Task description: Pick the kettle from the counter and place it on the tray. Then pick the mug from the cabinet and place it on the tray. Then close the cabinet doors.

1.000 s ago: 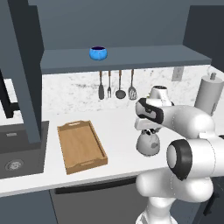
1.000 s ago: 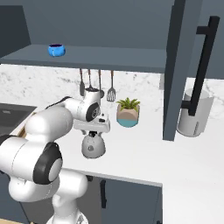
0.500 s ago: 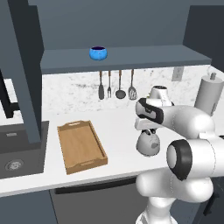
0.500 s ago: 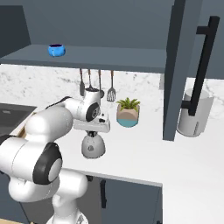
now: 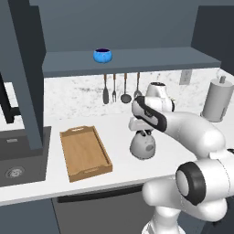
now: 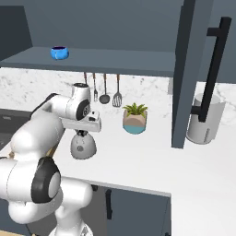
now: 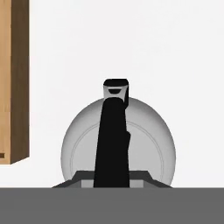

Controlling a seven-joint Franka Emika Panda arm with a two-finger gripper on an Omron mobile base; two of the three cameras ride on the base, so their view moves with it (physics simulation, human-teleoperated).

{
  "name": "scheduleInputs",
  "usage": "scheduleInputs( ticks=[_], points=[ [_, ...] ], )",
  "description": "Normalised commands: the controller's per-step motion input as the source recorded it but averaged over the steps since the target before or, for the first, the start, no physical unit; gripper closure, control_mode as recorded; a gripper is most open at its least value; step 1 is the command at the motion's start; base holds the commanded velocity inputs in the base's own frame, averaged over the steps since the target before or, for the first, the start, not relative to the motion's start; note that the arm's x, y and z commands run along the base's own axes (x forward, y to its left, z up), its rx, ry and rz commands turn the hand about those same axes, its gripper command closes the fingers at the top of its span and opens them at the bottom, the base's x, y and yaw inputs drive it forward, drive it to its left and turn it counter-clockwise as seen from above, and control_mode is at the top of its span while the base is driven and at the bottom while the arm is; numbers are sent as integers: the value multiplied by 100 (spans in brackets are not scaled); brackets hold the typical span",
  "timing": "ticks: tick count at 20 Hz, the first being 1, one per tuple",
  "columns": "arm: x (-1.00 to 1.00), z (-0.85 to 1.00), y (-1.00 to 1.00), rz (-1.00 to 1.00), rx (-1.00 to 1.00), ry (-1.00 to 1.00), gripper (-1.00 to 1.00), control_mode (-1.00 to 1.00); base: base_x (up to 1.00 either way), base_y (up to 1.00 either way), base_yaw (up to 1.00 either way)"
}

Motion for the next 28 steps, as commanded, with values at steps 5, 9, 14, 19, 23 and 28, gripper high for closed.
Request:
scheduleInputs(
  ticks=[5, 9, 14, 19, 23, 28],
  points=[
    [0, 2, 3, 0, 0, 0, 100, -100, 0, 0, 0],
    [0, 41, 24, 0, 0, 0, 100, -100, 0, 0, 0],
    [1, 54, 69, 0, 0, 0, 100, -100, 0, 0, 0],
    [13, 8, 100, -1, -3, 0, 100, -100, 0, 0, 0],
    [40, 0, 100, -6, -3, 0, 100, -100, 0, 0, 0],
    [52, 0, 100, -7, 0, 0, 100, -100, 0, 0, 0]
  ],
)
